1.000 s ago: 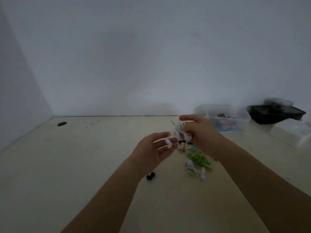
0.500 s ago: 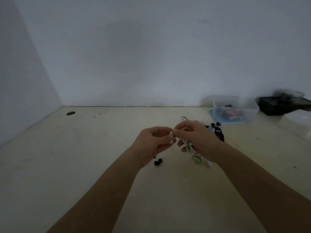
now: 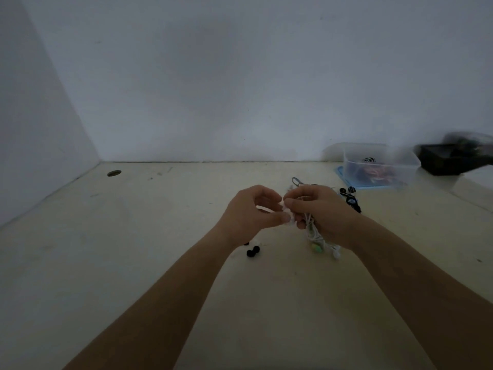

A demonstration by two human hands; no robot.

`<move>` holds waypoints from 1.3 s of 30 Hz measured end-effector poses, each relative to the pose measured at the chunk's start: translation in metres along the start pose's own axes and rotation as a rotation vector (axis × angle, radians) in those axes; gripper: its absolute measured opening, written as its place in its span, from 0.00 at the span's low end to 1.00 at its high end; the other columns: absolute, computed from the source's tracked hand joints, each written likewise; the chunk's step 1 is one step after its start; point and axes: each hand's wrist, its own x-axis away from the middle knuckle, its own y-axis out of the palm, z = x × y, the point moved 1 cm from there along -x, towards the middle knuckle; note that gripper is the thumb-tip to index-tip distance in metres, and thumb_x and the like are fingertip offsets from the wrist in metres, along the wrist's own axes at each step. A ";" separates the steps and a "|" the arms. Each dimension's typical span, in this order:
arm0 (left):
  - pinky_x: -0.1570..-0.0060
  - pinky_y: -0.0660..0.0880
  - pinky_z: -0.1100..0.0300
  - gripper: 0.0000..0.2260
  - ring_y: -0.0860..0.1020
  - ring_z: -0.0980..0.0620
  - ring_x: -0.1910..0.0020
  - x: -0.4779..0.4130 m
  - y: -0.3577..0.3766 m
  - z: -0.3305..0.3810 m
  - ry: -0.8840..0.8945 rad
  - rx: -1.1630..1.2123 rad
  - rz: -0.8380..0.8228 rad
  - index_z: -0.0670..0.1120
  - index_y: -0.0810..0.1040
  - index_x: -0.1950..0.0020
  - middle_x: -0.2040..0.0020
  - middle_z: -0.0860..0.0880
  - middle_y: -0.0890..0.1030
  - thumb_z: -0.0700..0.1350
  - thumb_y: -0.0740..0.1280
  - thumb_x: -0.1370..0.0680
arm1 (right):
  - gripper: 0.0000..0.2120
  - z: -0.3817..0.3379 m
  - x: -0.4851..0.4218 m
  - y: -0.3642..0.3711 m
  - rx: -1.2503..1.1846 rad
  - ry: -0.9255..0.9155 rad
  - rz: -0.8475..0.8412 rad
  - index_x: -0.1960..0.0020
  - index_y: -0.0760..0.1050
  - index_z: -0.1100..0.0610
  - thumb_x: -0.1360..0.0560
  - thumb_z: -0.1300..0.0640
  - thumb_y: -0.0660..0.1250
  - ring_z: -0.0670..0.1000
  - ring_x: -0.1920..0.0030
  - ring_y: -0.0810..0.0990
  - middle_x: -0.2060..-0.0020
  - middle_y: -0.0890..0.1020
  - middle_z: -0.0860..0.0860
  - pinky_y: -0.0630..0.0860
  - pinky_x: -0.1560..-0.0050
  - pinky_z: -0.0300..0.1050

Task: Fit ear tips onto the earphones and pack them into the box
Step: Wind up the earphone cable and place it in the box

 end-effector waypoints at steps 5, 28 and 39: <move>0.62 0.73 0.72 0.02 0.80 0.64 0.63 -0.006 -0.023 -0.017 0.016 -0.360 0.028 0.51 0.84 0.54 0.60 0.58 0.83 0.45 0.72 0.24 | 0.06 0.001 -0.004 -0.006 -0.189 0.041 -0.019 0.52 0.82 0.65 0.22 0.66 0.66 0.49 0.69 0.75 0.65 0.78 0.57 0.74 0.70 0.41; 0.57 0.76 0.68 0.03 0.81 0.62 0.60 -0.016 -0.044 -0.022 0.012 -0.425 -0.100 0.50 0.84 0.53 0.58 0.56 0.85 0.44 0.74 0.26 | 0.07 0.011 -0.023 0.017 -0.202 0.087 -0.064 0.48 0.81 0.68 0.24 0.67 0.68 0.50 0.70 0.76 0.63 0.82 0.58 0.73 0.72 0.40; 0.54 0.77 0.62 0.08 0.82 0.53 0.57 -0.018 -0.027 -0.036 -0.109 0.457 0.115 0.44 0.84 0.53 0.57 0.47 0.85 0.34 0.74 0.28 | 0.04 0.024 -0.027 0.028 -0.275 0.014 -0.018 0.51 0.80 0.65 0.26 0.66 0.70 0.51 0.71 0.76 0.63 0.82 0.58 0.73 0.71 0.42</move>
